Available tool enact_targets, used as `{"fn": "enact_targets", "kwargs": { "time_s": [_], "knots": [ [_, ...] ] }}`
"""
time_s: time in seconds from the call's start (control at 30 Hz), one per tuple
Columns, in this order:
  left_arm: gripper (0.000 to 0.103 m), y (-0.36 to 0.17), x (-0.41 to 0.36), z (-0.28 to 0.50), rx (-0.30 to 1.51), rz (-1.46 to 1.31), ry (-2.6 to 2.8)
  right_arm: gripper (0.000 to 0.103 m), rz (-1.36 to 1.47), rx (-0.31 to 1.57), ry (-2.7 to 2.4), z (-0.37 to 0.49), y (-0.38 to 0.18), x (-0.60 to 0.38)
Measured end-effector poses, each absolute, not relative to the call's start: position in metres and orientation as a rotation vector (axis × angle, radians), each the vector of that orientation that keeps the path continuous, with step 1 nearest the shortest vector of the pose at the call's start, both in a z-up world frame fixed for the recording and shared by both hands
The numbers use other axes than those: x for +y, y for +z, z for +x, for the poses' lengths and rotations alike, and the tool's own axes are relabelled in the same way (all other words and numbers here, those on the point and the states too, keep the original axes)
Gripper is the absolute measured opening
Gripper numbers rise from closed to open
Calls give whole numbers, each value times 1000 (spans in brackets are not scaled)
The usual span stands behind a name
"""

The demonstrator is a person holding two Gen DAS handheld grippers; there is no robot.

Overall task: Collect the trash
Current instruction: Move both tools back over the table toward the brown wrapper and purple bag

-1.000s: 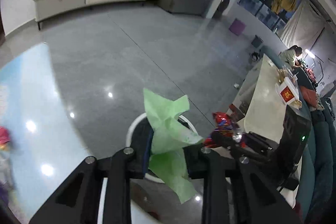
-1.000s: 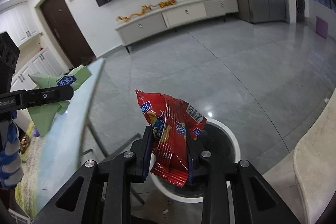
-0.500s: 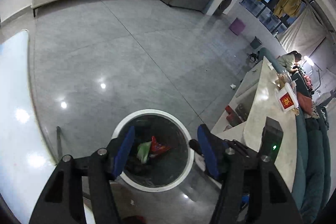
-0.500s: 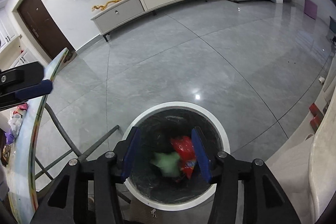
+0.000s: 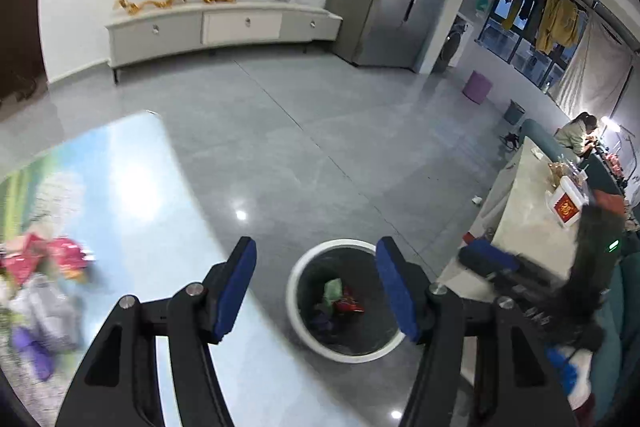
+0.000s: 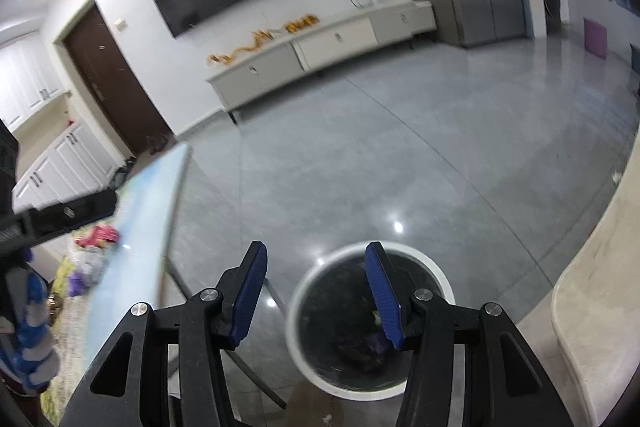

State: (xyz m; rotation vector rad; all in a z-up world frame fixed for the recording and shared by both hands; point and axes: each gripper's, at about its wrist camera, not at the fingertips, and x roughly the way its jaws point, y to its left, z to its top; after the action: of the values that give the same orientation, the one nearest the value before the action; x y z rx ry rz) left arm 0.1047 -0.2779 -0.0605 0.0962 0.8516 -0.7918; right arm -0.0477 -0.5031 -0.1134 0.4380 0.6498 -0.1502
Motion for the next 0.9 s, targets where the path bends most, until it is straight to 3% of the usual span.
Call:
{"fn": "enact_targets", "kwargs": {
  "time_s": [0.4,0.73,0.9],
  "knots": [
    [60,-37,-91,103,727,48,-580,49,304,574,-5,-29,-43,-407],
    [60,-68,97,125,736,26,-324,49,196,671,188,32,-43,-293],
    [62,-95,138,131,779,59,-300,49,120,747,310,61,-63,-218]
  ]
}}
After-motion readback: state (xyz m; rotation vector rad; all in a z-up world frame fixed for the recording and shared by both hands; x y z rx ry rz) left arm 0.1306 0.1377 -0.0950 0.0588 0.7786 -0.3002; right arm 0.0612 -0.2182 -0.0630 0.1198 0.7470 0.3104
